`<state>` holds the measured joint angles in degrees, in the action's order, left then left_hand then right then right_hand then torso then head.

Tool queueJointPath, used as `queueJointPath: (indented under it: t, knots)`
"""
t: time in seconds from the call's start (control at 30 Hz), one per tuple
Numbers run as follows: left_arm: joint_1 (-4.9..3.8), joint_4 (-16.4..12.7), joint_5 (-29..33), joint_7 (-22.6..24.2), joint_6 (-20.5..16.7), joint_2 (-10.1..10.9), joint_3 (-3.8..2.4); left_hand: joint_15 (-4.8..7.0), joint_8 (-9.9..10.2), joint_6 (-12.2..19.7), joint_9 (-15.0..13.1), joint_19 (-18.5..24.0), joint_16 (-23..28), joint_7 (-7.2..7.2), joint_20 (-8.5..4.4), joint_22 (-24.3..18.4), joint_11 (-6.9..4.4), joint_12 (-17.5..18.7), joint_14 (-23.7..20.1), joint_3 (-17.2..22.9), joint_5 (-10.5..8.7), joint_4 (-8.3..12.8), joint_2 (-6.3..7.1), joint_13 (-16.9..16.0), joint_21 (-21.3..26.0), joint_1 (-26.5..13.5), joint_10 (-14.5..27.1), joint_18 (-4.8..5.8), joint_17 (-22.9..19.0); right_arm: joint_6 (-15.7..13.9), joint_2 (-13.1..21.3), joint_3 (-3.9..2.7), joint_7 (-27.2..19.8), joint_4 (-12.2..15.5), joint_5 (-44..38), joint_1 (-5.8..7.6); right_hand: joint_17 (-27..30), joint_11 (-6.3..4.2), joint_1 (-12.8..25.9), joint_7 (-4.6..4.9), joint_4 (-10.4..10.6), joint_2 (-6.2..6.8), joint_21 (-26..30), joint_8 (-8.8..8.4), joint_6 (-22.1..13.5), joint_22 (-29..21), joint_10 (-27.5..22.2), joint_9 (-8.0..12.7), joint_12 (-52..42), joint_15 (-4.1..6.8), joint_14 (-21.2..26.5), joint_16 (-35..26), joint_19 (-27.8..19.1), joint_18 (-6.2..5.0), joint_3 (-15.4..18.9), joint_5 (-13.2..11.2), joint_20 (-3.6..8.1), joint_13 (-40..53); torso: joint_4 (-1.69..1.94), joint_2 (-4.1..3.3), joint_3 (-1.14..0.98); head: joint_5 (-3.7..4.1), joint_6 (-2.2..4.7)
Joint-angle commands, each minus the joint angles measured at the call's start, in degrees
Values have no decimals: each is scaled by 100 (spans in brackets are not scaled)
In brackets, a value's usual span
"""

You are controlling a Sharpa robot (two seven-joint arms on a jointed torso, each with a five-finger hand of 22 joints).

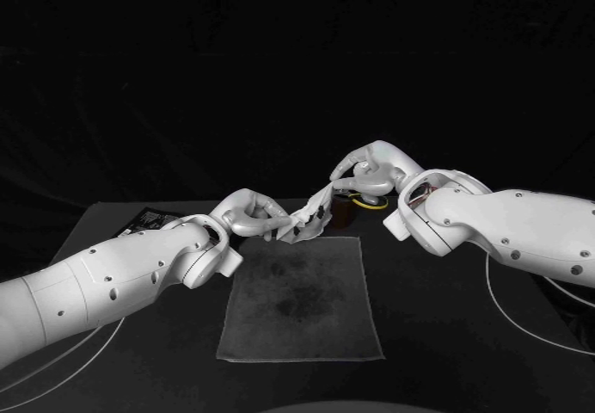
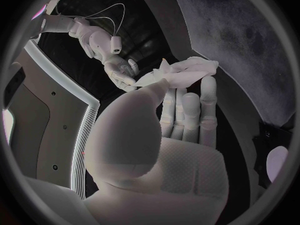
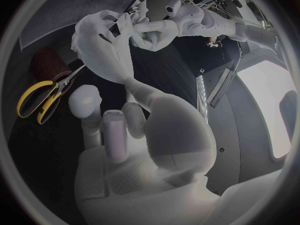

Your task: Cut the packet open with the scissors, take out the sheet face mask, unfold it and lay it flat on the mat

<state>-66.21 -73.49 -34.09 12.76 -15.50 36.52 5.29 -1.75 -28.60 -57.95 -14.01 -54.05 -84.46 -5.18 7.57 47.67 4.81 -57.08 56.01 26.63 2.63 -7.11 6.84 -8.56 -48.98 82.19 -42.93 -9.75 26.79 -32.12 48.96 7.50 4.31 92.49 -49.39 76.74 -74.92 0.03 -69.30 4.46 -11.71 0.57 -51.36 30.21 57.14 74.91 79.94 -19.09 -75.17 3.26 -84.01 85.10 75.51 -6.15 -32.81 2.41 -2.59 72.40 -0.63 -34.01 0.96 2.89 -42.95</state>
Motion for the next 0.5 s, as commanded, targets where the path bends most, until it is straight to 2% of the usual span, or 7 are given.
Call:
queueJointPath:
  t: [0.03,0.37,0.5]
  knots:
    - [-1,15,85,59,-41,21,-7,7,-6,-16,-82,-3,-26,25,-20,4,6,26,11,-35,5,-20,23,11,-19,-15,-47,-70,-30,43,24,-3,23,12,-10,-3,-559,-16,37,-11,0,-41,-15,40,39,302,68,-5,-28,48,-395,30,29,-87,-32,36,2,4,0,0,-2,6,-7]
    - [-1,43,91,-12,-120,83,-8,11,-37,-132,-84,-21,-14,89,-23,-7,1,93,36,-151,5,-66,118,35,-4,-33,-87,-71,-8,50,102,-3,32,94,-12,-8,-559,-16,37,-11,0,-41,-15,40,39,302,68,-5,-28,48,-395,30,29,-87,-32,36,2,4,0,1,2,9,-8]
    - [-1,36,91,-17,-140,86,-8,25,-50,-257,-72,-40,-13,136,-30,-15,-15,113,83,-220,6,-81,219,40,5,-9,-151,-74,50,61,101,-2,38,116,-10,-11,-559,-16,37,-11,0,-41,-15,40,39,302,68,-5,-28,48,-395,30,29,-87,-32,36,2,4,-1,0,3,6,-2]
